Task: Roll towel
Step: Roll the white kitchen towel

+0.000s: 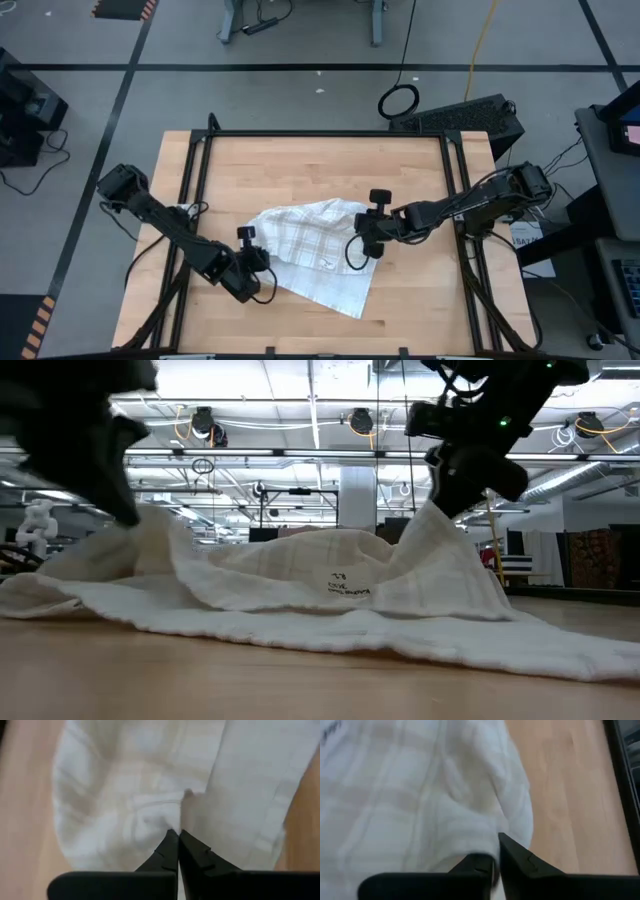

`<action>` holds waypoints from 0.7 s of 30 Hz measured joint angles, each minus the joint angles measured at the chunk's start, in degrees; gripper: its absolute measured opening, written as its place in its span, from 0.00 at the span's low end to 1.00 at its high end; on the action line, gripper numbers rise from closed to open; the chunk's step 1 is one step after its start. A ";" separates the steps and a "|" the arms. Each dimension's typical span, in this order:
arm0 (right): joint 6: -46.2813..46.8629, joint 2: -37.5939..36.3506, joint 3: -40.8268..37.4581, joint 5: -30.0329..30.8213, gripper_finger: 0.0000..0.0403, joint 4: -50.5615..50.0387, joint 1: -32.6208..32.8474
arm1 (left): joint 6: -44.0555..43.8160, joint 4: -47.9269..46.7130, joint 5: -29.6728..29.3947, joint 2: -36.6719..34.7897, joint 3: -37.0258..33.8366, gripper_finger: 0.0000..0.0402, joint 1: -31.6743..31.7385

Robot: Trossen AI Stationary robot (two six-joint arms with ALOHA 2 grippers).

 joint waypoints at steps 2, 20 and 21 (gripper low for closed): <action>0.65 -0.93 0.00 0.03 0.09 -3.92 0.32 | 3.49 -0.51 -2.44 -0.87 2.33 0.01 0.76; 15.77 -0.56 -3.31 -3.98 0.47 5.69 12.61 | 31.12 2.54 -14.13 -3.40 10.82 0.00 14.53; 16.43 -0.45 -4.17 -3.41 0.47 7.84 14.12 | 31.13 2.56 -13.81 -3.40 10.82 0.00 15.15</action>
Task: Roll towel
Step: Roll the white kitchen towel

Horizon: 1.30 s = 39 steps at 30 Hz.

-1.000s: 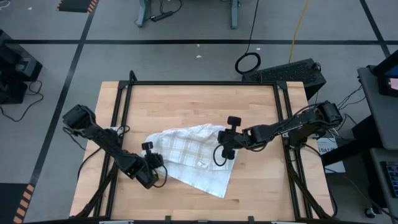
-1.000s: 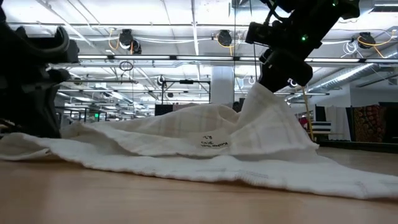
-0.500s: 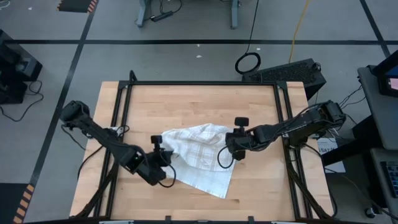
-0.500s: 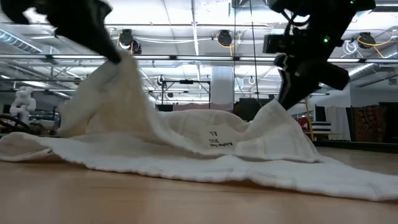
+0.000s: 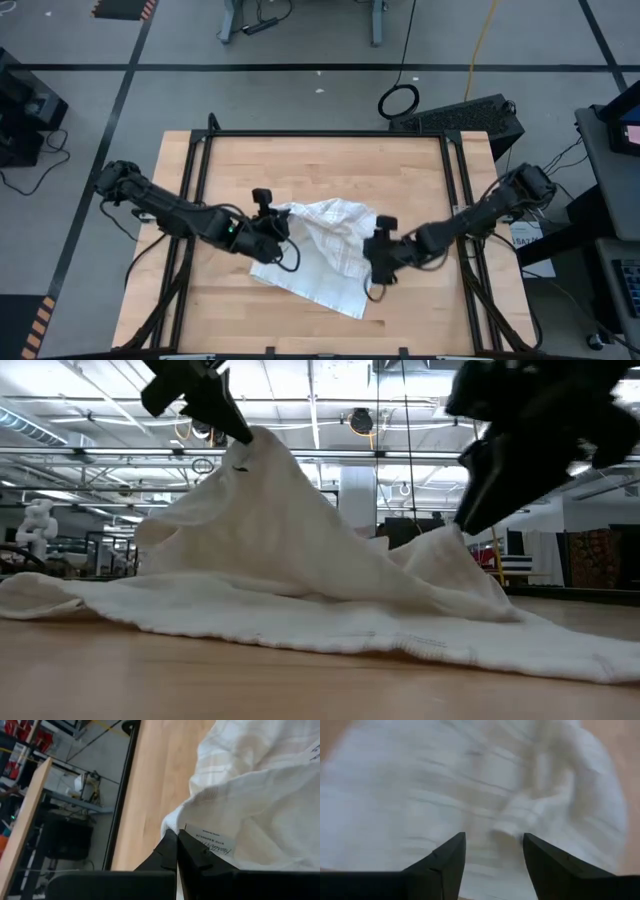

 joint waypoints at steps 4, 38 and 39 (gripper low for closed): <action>2.24 0.10 -3.19 2.41 0.50 3.32 5.52 | 0.59 -0.12 0.48 0.00 0.00 0.00 1.42; 3.00 13.23 -8.62 8.08 0.04 29.00 8.91 | 4.69 5.74 5.28 0.00 0.00 0.01 4.88; 2.38 12.16 -8.62 8.27 0.03 28.61 8.91 | 4.90 5.71 6.58 0.00 0.00 0.01 4.90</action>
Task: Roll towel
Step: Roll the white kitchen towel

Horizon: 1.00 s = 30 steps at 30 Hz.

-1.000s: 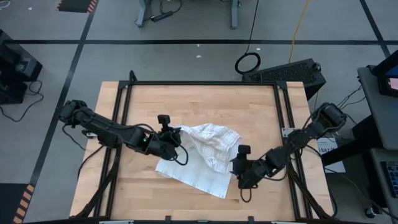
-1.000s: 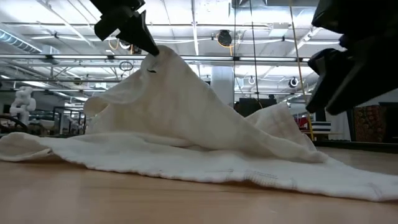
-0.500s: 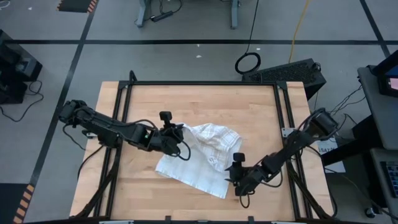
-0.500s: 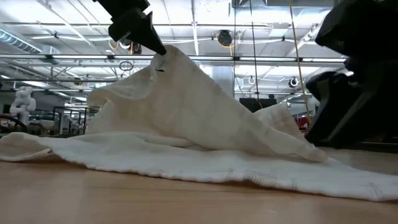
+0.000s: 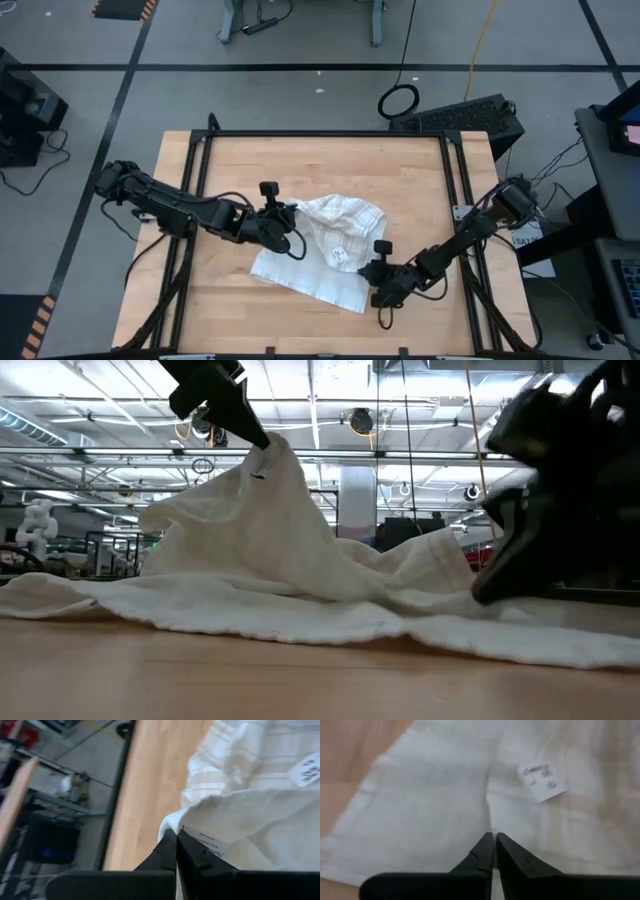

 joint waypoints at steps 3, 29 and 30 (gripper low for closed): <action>-0.21 -3.61 0.00 0.15 0.03 -3.02 -0.04 | 0.05 -0.26 4.94 0.00 0.00 0.01 0.48; 1.98 -26.87 0.00 22.38 0.00 -27.33 -5.88 | -15.94 -0.14 24.44 7.82 -3.59 0.56 -2.88; 1.84 -27.16 0.00 22.35 0.00 -27.22 -6.60 | -16.75 -0.40 24.35 8.07 -4.16 0.57 -3.93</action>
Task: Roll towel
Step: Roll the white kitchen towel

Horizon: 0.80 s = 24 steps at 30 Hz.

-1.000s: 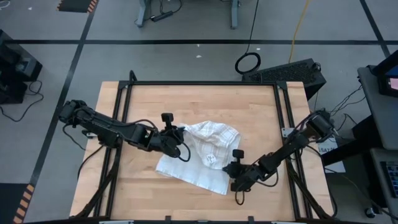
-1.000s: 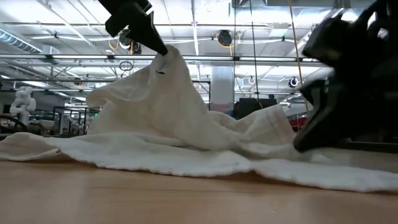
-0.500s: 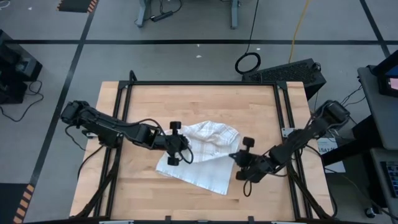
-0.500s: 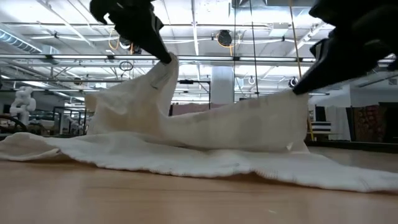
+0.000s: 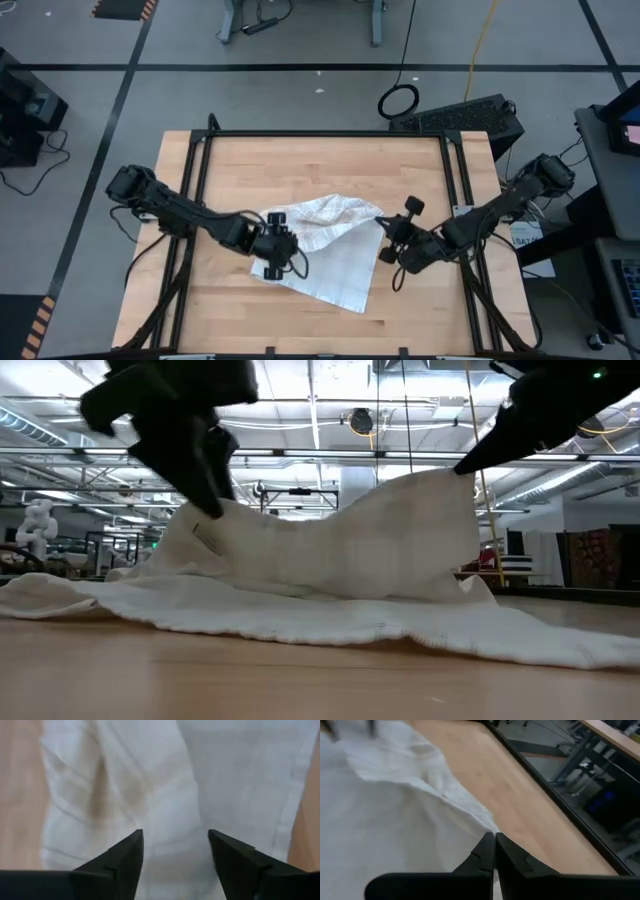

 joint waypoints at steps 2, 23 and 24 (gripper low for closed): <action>-0.45 -0.41 0.00 0.01 0.00 0.17 -1.56 | -0.93 -1.71 -1.93 0.13 -0.67 0.56 -2.32; -7.05 -3.33 0.00 -3.37 0.00 0.56 -15.61 | -13.69 11.61 -16.90 -1.34 -11.21 0.46 -8.55; -7.03 -3.31 0.00 -4.10 0.00 0.54 -15.84 | -13.71 13.64 -16.84 -1.34 -11.94 0.46 -8.21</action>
